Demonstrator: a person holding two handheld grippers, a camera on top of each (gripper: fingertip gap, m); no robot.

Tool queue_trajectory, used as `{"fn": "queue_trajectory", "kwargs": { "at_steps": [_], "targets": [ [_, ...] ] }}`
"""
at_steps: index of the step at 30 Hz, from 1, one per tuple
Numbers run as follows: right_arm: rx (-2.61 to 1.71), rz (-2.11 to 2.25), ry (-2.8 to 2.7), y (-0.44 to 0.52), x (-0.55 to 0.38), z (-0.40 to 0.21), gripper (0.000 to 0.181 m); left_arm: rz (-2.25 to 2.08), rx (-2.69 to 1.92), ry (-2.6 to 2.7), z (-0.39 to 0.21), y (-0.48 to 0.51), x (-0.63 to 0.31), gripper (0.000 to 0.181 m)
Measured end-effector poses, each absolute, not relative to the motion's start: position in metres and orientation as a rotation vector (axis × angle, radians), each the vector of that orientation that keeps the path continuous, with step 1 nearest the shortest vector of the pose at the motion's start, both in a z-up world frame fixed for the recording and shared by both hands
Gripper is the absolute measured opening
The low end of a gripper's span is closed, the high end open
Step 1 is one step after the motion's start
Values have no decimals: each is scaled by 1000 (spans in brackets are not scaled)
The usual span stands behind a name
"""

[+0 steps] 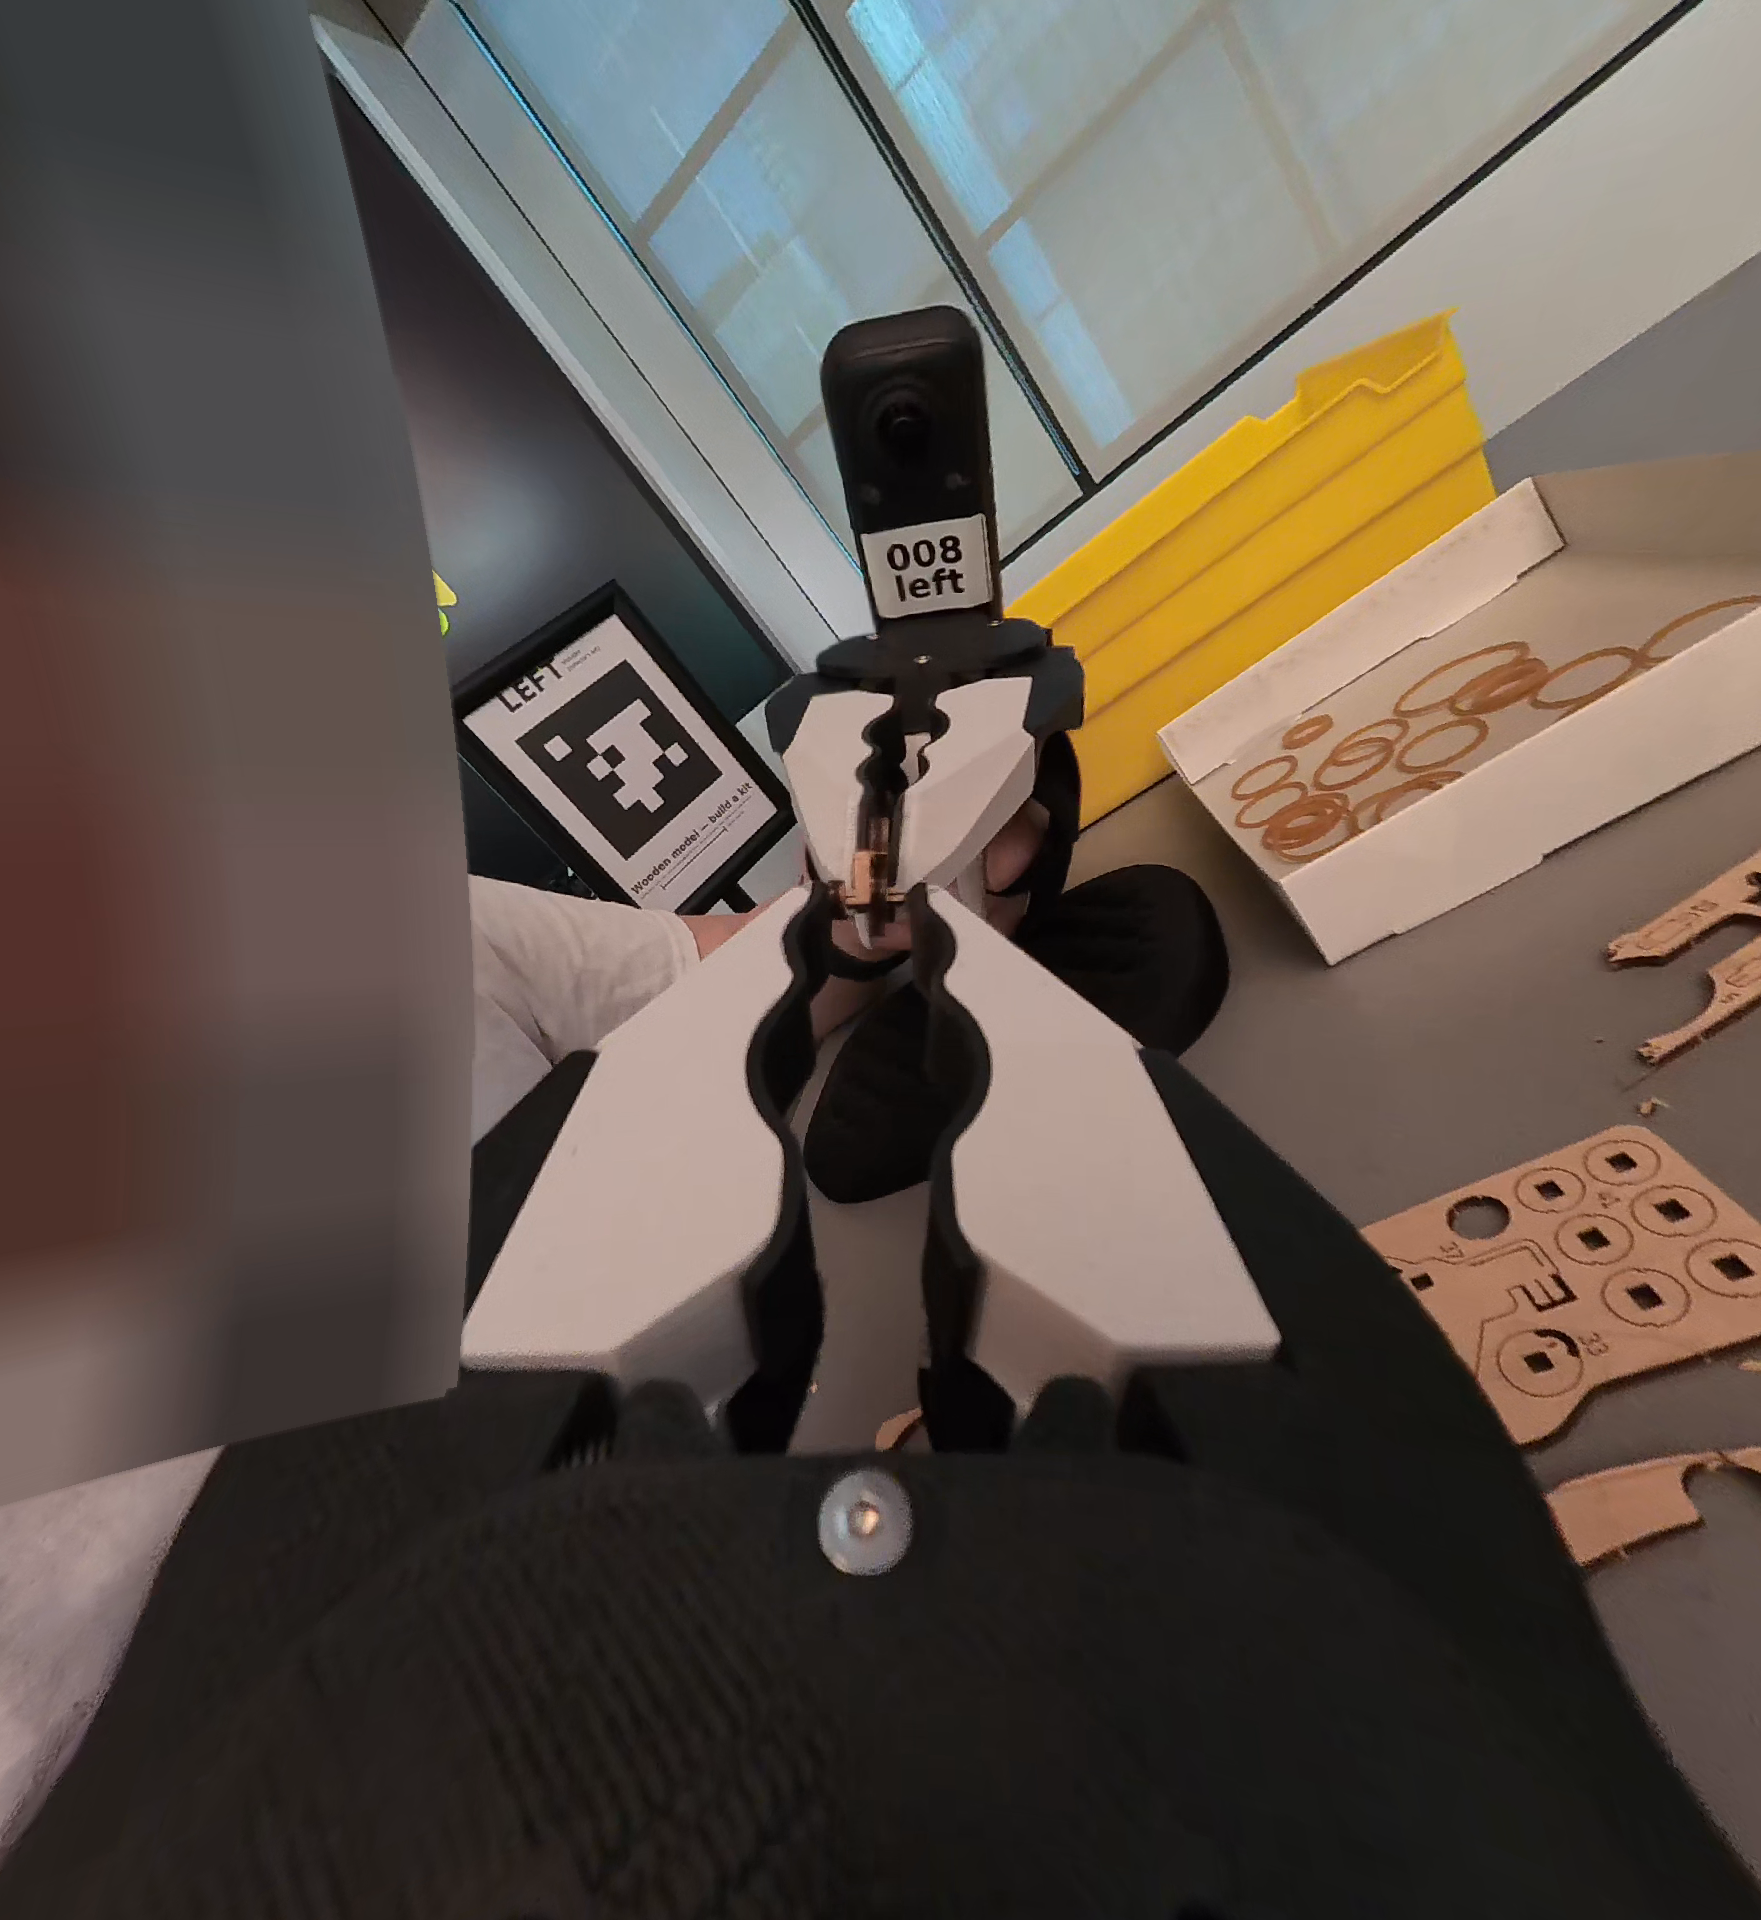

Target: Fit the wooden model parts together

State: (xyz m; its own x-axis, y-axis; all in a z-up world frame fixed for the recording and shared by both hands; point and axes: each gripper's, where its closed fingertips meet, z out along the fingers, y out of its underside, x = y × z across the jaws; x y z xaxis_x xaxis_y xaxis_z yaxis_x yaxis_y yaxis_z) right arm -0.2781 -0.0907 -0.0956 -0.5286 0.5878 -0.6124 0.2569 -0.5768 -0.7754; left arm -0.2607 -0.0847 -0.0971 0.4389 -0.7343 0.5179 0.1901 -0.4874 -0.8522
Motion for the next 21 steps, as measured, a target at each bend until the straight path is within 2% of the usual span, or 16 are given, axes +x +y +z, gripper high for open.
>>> {"fn": "queue_trajectory", "kwargs": {
  "at_steps": [21],
  "targets": [
    [-1098,1814,-1538,-100,-270,-94,11,-921,-1678,741,-95,-96,-253,6]
  ]
}}
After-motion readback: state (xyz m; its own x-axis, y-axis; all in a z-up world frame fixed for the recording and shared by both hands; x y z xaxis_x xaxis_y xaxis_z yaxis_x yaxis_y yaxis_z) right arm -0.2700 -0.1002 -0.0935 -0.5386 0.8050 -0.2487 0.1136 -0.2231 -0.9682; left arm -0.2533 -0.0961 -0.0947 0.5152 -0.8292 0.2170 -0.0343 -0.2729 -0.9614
